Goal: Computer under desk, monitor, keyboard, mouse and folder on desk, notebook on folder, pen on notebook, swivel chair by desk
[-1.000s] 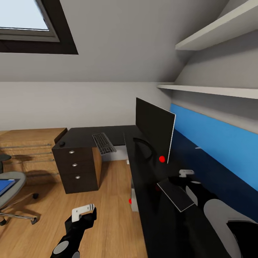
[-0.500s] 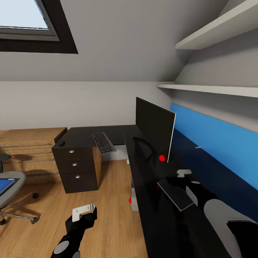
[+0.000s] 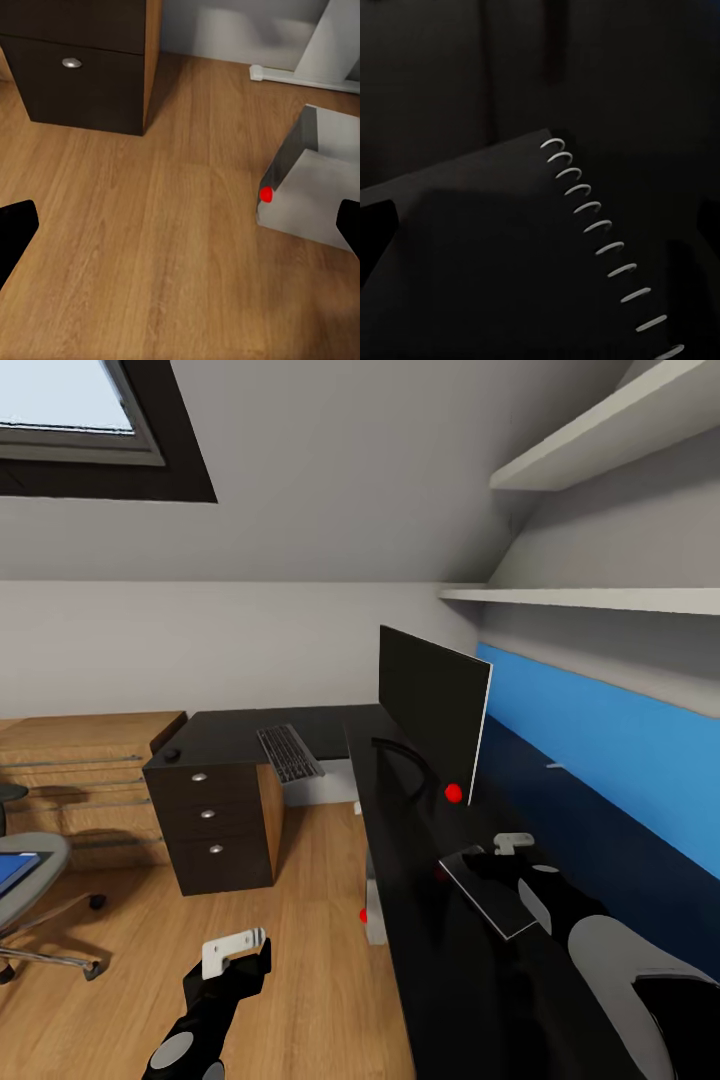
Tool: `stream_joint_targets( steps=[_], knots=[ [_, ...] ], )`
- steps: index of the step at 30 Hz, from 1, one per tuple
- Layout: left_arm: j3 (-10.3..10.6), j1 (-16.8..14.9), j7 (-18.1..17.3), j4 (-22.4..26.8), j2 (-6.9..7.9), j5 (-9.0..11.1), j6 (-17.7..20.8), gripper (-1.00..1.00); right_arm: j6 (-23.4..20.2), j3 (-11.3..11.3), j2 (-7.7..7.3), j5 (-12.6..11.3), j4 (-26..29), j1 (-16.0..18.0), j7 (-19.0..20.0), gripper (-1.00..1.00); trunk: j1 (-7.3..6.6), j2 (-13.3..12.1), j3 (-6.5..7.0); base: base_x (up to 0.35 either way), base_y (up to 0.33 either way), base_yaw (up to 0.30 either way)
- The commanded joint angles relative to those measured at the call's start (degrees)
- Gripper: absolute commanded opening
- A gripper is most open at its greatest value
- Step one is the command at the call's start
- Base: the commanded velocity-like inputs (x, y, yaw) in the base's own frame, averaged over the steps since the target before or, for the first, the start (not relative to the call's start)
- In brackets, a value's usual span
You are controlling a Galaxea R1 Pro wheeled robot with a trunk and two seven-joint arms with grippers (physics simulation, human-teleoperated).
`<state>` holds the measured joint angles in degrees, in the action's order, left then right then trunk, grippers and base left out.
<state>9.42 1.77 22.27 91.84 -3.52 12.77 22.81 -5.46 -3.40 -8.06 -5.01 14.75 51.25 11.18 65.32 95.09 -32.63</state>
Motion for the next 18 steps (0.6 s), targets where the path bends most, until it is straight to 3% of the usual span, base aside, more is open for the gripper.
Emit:
stream_joint_targets(
  steps=[1, 18],
  knots=[
    [0.07, -0.01, 0.45, 0.09, 0.0, 0.59, 0.13, 1.0, -0.39, -0.47, -0.04, -0.44, 0.08, -0.01, 0.04, 1.0, 0.0, 0.02, -0.05, 0.0, 0.0, 0.0],
    [0.07, -0.01, 0.49, 0.09, 0.0, 0.59, 0.13, 1.0, -0.55, -0.48, -0.07, -0.14, 0.23, -0.01, -0.32, 1.0, 1.32, 2.43, -1.13, 0.0, 0.0, 0.0]
  ],
)
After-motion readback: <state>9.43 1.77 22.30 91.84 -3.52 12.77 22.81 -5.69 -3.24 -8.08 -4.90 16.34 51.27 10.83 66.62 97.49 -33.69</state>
